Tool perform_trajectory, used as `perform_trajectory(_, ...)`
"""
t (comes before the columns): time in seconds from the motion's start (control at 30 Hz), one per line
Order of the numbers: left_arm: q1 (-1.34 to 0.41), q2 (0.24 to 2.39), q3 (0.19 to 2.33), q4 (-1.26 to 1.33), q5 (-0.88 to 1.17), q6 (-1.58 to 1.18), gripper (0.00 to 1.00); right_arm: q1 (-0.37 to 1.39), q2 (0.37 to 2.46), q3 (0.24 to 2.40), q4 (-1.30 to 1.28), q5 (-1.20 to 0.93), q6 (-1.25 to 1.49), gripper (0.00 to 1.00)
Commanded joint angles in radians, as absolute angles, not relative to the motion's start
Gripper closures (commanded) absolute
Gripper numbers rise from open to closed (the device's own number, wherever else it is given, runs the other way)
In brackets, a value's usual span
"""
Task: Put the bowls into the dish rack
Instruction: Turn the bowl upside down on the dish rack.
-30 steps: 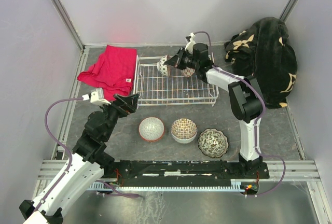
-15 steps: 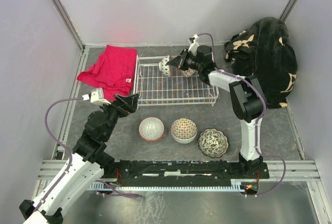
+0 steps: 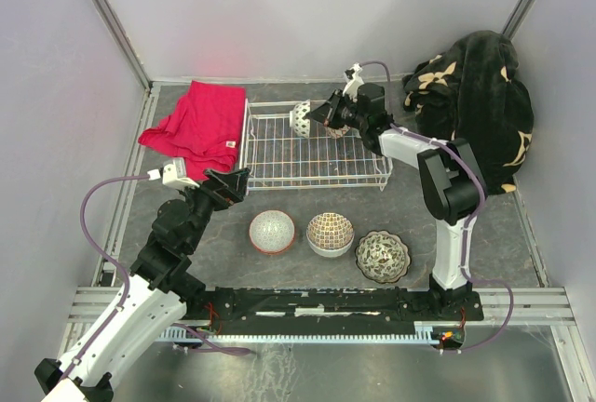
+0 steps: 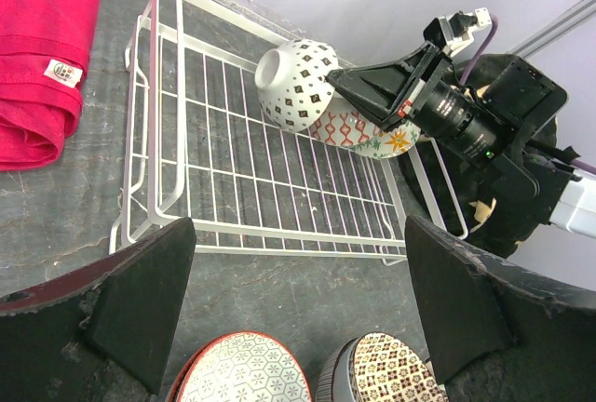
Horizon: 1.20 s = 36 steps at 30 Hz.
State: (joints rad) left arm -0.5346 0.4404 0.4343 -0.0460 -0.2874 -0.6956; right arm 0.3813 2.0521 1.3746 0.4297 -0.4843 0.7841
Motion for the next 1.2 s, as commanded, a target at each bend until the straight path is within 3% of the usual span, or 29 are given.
perform_trajectory(0.0,-0.538,0.445,0.432,0.005,-0.302,-0.676,0.01,0.371,2.015,1.338,0.299,-0.378,0.709,0.98)
perform_trajectory(1.17,-0.537,0.436,0.431,0.005,-0.299,-0.678,0.01,0.37,1.903,1.217,0.269,-0.234,0.731,0.97)
